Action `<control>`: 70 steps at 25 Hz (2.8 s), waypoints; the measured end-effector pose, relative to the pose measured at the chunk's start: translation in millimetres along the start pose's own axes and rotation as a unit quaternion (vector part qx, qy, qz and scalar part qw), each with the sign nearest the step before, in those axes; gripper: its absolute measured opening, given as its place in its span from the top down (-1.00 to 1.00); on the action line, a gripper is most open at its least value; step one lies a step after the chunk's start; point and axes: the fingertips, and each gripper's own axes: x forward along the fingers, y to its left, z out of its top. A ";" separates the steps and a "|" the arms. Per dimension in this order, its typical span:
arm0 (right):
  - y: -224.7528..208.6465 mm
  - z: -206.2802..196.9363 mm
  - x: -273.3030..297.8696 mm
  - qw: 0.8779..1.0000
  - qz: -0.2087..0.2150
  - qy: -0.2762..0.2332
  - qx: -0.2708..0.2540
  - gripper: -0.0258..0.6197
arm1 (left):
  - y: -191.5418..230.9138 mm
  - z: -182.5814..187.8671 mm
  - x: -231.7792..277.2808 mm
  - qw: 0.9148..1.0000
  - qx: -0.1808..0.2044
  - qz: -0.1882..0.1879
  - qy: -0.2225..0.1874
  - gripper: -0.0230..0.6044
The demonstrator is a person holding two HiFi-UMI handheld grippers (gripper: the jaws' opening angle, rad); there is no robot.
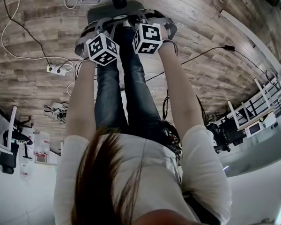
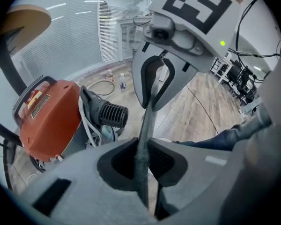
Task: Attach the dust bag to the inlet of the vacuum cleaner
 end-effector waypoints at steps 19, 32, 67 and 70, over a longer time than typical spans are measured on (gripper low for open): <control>-30.5 -10.4 -4.6 1.000 -0.007 0.013 -0.020 0.79 | 20.5 20.4 9.5 1.000 -0.011 0.009 -0.004 0.80; -43.0 -2.9 -3.6 0.999 -0.004 0.012 -0.040 0.79 | 35.2 19.9 8.0 1.000 -0.011 0.014 -0.002 0.80; -64.2 2.4 -2.6 0.997 -0.007 0.017 -0.075 0.77 | 62.0 23.6 4.5 0.994 -0.096 0.042 -0.001 0.73; -64.9 3.4 -1.5 0.993 0.012 0.028 -0.113 0.77 | 60.1 22.0 4.9 0.989 -0.135 0.050 -0.011 0.73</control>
